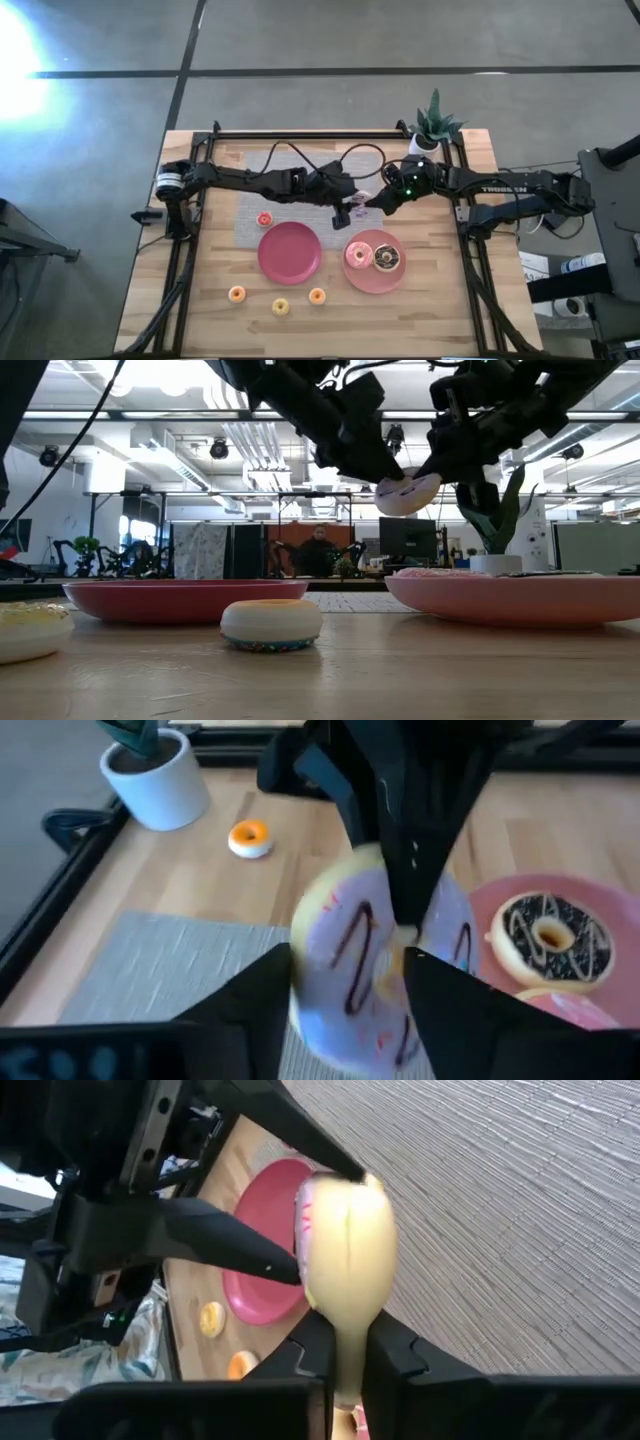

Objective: Pick & Place donuts
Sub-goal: Put the purple big donut on the light pink plate

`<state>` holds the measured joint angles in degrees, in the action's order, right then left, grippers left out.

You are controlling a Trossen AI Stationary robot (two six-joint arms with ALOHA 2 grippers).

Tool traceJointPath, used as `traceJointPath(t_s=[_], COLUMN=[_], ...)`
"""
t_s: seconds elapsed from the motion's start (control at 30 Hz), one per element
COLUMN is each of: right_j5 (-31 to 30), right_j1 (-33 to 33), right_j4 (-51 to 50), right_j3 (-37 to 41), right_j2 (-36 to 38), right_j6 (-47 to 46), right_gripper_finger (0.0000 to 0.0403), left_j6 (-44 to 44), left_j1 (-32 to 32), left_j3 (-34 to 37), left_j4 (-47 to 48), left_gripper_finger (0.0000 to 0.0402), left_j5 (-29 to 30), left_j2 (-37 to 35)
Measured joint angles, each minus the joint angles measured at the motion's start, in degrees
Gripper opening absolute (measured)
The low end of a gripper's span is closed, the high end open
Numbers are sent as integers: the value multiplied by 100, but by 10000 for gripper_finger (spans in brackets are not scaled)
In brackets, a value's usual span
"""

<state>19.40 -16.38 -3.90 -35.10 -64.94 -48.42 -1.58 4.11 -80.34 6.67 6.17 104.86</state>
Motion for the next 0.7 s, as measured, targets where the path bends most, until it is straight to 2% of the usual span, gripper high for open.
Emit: traceJointPath(t_s=[0.1,0.23,0.37,0.53,0.7], right_j5=[-2,16,507,532,-235], right_j1=[-2,62,356,1359,2571], right_j4=[-302,-1011,-1619,-1821,-1487], right_j3=[1,3,3,80,127], right_j2=[113,435,784,844,430], right_j6=[7,14,-302,-1094,-1946], right_gripper_finger=[23,23,23,23,23], left_j6=[143,723,973,1245,1820], left_j1=[-148,-296,-434,-659,-977], left_j3=[-2,0,65,325,832], left_j4=[408,1148,1565,1572,1568], left_gripper_finger=[192,201,202,202,202], left_j5=[161,153,82,-47,-113], left_j2=[-26,-133,-391,-814,-1234])
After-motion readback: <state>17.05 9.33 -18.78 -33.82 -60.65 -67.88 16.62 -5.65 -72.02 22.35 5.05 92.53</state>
